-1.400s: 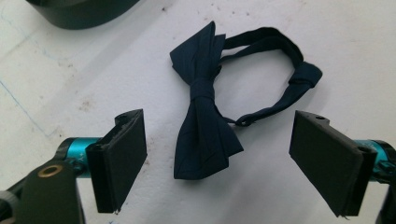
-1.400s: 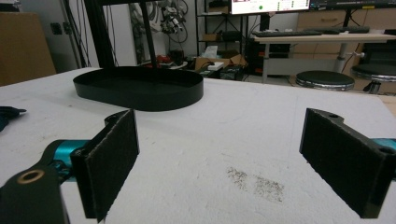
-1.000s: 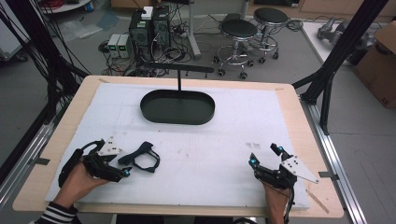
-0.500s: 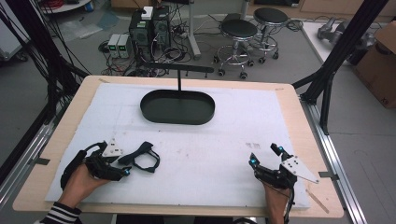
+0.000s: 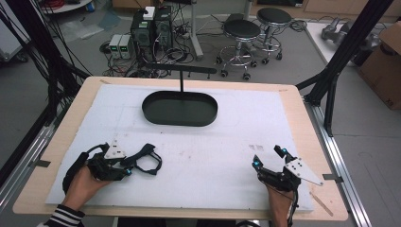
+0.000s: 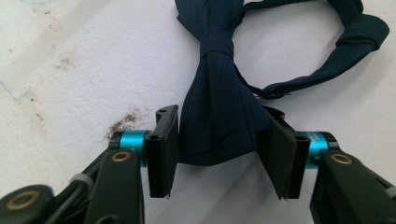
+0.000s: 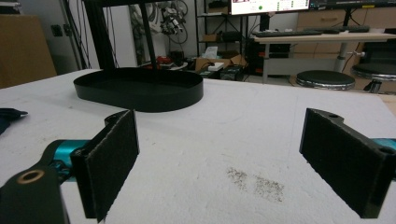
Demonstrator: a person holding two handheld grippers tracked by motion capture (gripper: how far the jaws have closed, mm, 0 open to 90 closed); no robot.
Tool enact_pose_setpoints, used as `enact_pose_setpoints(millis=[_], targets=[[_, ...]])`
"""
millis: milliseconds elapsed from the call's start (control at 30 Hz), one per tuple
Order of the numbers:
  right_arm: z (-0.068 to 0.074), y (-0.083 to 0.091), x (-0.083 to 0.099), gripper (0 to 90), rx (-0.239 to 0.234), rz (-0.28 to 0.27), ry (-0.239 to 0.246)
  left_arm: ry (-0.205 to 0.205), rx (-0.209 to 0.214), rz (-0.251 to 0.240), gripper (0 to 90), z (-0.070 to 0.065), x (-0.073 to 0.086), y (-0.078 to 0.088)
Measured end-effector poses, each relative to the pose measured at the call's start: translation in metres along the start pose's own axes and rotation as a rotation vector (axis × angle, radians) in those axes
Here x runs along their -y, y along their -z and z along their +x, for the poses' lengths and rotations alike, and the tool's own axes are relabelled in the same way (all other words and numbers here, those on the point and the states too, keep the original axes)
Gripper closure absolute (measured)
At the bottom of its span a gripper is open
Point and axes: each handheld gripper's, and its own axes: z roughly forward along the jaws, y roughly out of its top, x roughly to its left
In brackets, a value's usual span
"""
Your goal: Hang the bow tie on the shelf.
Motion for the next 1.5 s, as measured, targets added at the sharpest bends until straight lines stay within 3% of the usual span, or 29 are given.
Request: enact_pose_setpoints(millis=[467,833,867,1100,1500], targets=[[0.000,0.000,0.000,10.9,0.000,0.000,0.003,0.003,-0.021,-0.030,67.4,0.004,0.000,0.004],[0.000,0.000,0.000,10.8,0.000,-0.001,0.003,0.017,-0.022,-0.059,74.8,0.006,0.000,0.007],[0.000,0.000,0.000,10.9,0.000,0.000,0.003,0.018,-0.023,-0.058,80.0,0.006,0.000,0.007],[0.000,0.000,0.000,10.8,0.000,-0.001,0.002,0.034,-0.024,-0.071,82.8,0.006,0.000,0.007],[0.000,0.000,0.000,10.8,0.000,-0.001,0.003,0.056,-0.033,-0.157,84.0,0.010,-0.008,0.021]])
